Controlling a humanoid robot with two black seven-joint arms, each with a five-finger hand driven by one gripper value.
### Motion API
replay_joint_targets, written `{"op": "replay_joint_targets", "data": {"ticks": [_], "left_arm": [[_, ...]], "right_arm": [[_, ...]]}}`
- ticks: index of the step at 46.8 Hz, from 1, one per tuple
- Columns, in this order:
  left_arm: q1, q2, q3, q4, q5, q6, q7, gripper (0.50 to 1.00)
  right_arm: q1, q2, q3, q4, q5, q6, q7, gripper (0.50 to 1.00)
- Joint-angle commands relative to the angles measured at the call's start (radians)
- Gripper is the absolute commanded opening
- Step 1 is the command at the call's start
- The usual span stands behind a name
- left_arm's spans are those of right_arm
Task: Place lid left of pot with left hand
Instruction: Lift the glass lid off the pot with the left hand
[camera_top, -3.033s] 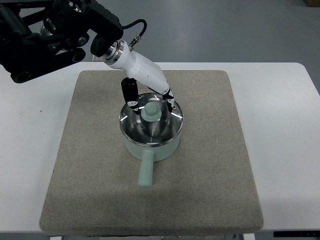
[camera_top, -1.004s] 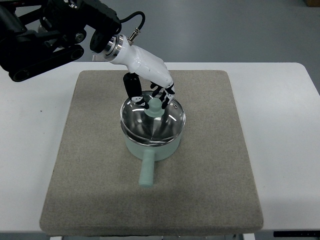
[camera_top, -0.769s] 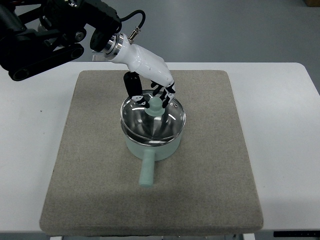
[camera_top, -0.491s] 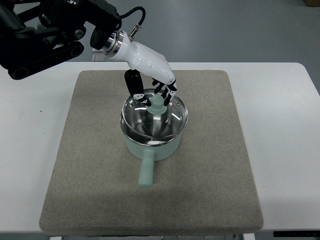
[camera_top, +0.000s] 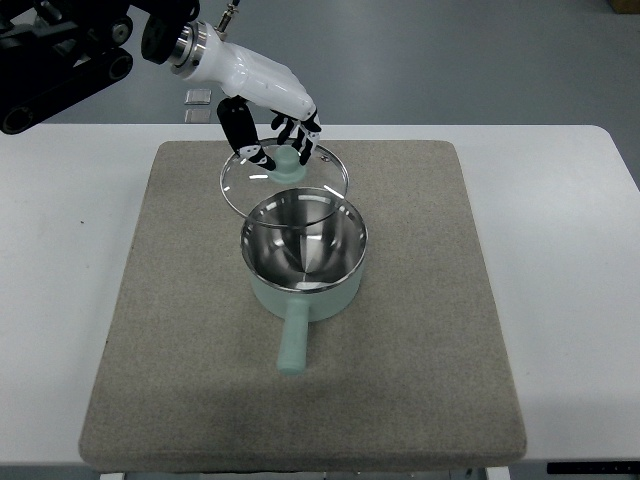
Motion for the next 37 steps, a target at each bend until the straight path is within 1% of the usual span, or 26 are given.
{"op": "replay_joint_targets", "data": {"ticks": [1,6,13,21,37], "left_arm": [[0.005,0.026,0.0,0.024,0.0,0.003,0.0,0.5],[0.013,0.055,-0.002,0.052,0.0,0.015,0.0,0.5],[0.014,0.107,0.01,0.072,-0.002,0.078,0.0,0.5],[0.025,0.175,0.012,0.067,-0.002,0.081,0.0,0.5],[0.136,0.239,0.006,0.041,0.001,0.089,0.0,0.5]], "right_arm": [[0.0,0.0,0.0,0.0,0.001,0.0,0.0,0.924],[0.0,0.0,0.0,0.0,0.0,0.0,0.0,0.923],[0.0,0.0,0.0,0.0,0.0,0.0,0.0,0.924],[0.0,0.0,0.0,0.0,0.0,0.0,0.0,0.924],[0.0,0.0,0.0,0.0,0.0,0.0,0.0,0.924]]}}
